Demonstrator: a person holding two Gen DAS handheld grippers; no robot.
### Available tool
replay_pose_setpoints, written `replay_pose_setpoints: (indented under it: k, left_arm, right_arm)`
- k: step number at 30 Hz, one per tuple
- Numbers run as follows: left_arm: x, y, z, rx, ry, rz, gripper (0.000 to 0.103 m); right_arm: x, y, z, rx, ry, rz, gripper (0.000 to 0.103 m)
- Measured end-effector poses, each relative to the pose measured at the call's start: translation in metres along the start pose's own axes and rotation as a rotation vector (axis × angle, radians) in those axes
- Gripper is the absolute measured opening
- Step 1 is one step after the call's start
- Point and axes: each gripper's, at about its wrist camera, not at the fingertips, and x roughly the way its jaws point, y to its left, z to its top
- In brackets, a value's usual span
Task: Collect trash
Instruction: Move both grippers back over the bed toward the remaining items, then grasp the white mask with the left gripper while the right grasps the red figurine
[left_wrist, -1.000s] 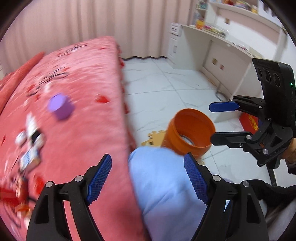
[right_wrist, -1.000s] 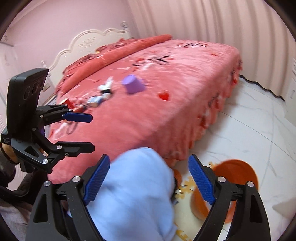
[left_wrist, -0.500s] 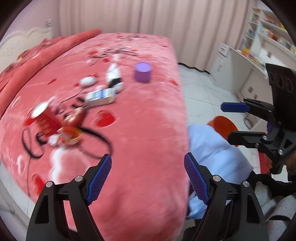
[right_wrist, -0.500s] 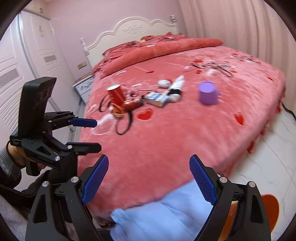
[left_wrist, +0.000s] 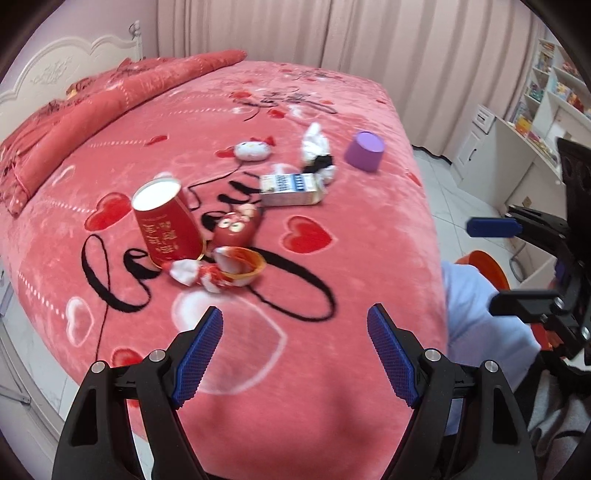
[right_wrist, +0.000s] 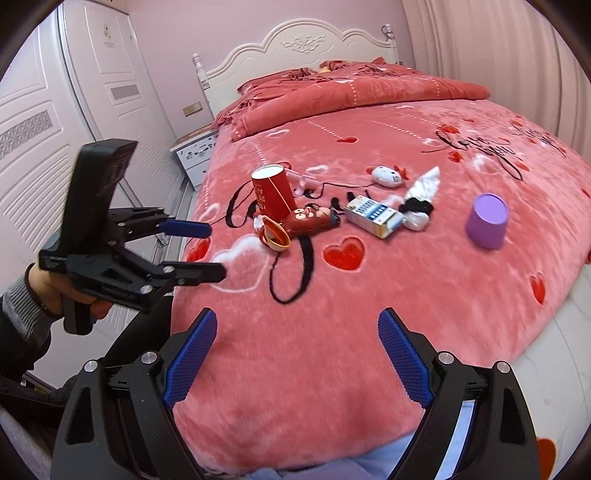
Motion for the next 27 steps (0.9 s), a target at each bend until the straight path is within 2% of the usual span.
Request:
replay_pose_setpoints:
  k: [6, 13, 18, 23, 25, 27]
  left_arm:
    - [0.031, 0.03, 0.015, -0.027, 0.039, -0.032, 0.08]
    - [0.069, 0.052, 0.026, -0.004, 0.103, -0.066, 0.08]
    - [0.091, 0.063, 0.03, 0.001, 0.123, -0.076, 0.08]
    - [0.097, 0.07, 0.029, 0.007, 0.106, -0.096, 0.08]
    - [0.095, 0.073, 0.027, -0.001, 0.099, -0.073, 0.066]
    - [0.091, 0.078, 0.026, 0.002, 0.096, -0.045, 0.042]
  right_arm:
    - [0.019, -0.004, 0.012, 0.008, 0.022, 0.0, 0.088]
    - [0.042, -0.016, 0.018, 0.039, 0.055, -0.005, 0.088]
    - [0.052, -0.025, 0.02, 0.065, 0.068, -0.009, 0.088]
    - [0.058, -0.031, 0.021, 0.081, 0.076, -0.016, 0.088]
    - [0.06, -0.032, 0.021, 0.085, 0.077, -0.016, 0.088]
    - [0.061, -0.031, 0.021, 0.084, 0.079, -0.015, 0.088]
